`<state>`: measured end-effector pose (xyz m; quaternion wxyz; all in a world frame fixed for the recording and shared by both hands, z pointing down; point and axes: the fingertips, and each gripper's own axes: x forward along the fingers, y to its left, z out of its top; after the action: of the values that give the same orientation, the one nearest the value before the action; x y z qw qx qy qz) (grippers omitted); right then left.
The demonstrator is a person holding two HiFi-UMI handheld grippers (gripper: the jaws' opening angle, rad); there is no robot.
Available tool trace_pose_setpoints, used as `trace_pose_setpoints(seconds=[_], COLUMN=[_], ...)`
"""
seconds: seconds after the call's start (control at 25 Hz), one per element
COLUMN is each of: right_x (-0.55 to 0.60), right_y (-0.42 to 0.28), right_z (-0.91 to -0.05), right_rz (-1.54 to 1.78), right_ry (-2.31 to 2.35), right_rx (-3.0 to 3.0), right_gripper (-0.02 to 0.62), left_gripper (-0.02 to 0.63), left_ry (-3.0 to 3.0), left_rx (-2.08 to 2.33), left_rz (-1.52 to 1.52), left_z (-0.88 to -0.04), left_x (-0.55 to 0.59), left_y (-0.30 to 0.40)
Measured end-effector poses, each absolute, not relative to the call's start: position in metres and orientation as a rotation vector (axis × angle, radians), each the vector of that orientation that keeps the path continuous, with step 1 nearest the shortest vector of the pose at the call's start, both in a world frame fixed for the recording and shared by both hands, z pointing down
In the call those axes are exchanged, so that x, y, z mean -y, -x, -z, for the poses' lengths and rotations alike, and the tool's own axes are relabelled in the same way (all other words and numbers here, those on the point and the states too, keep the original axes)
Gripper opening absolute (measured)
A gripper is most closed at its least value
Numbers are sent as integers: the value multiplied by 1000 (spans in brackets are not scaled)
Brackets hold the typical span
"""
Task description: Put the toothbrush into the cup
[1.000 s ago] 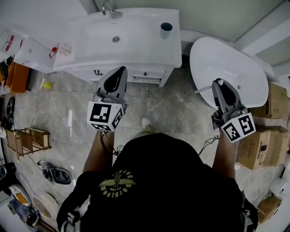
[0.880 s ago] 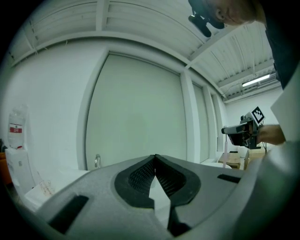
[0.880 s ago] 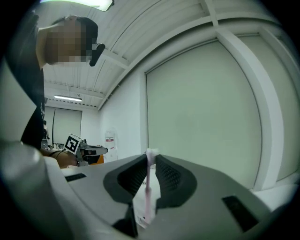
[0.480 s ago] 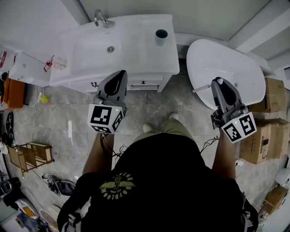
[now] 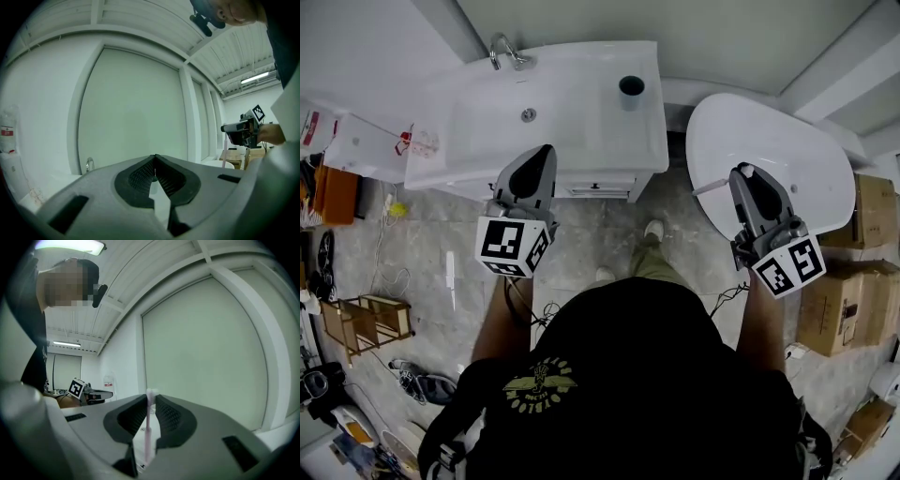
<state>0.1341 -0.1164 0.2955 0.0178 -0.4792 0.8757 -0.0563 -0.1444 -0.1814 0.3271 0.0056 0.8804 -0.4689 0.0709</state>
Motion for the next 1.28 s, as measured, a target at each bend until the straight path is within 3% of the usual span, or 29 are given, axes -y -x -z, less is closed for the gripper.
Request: trace_pose_setpoints(seconds=[0.8,1.28], right_x=[246,328], right_y=[-181,-191], right_z=[-311,-300], right_rz=[267,257], right_ry=[1306,1002], right_rx=[-2821,-2885], right_gripper=[57,57], left_gripper=[11,11], left_ry=[-2702,-2557], left_rx=[1510,1812], left_rz=[-252,-278], left_z=[-338,-311], left_x=[290,317], left_y=[67,63])
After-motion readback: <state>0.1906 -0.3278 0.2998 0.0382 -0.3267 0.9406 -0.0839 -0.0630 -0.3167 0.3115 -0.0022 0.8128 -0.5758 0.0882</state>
